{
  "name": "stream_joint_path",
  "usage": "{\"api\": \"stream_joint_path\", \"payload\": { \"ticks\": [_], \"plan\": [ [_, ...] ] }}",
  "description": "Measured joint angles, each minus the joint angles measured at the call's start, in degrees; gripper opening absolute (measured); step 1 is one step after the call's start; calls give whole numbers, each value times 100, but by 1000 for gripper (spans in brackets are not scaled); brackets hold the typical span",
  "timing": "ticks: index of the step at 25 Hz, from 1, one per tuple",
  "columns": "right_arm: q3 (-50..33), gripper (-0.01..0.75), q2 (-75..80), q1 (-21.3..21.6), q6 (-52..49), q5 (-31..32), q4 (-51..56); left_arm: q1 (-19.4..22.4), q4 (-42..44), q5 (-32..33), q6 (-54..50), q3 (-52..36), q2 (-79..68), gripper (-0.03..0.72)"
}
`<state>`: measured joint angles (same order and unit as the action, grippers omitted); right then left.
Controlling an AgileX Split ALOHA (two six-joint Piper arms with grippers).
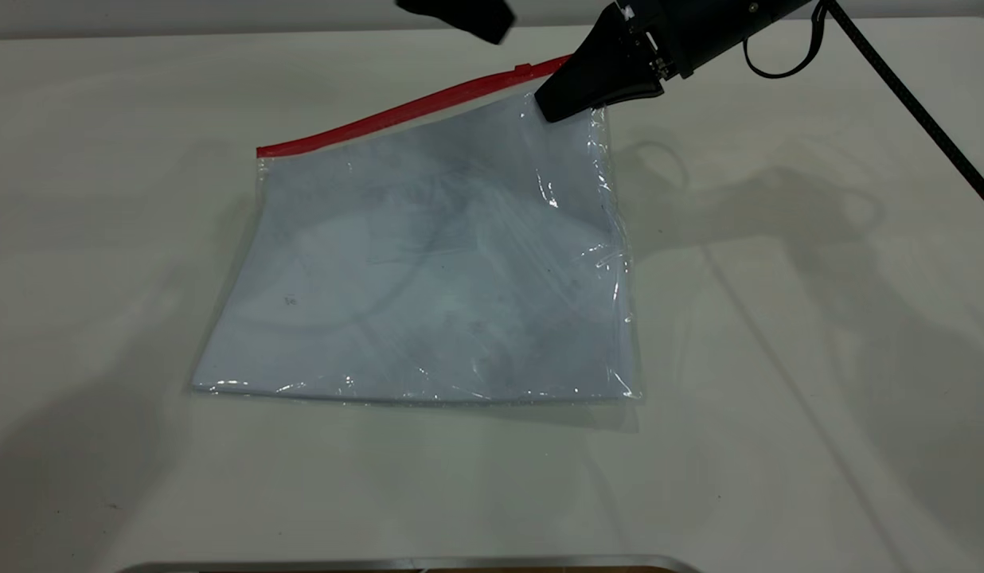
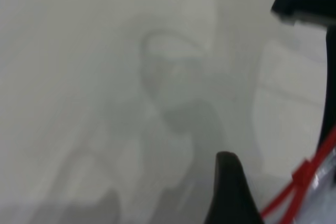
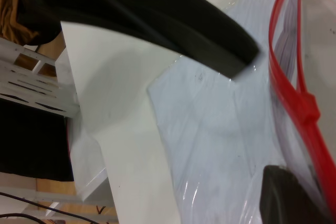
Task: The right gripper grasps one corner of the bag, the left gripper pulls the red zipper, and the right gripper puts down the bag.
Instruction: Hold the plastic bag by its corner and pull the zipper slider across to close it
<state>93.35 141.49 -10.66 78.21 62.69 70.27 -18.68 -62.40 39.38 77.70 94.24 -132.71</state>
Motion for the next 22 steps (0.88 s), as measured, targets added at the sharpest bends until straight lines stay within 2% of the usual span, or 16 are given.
{"api": "stream_joint_path", "payload": {
  "ticks": [12, 22],
  "plan": [
    [0, 33, 0, 0, 0, -24, -27, -147, -414, 322, 163, 435, -644, 547],
    [0, 33, 0, 0, 2, -45, -33, -151, -414, 396, 163, 435, -644, 434]
  ]
}}
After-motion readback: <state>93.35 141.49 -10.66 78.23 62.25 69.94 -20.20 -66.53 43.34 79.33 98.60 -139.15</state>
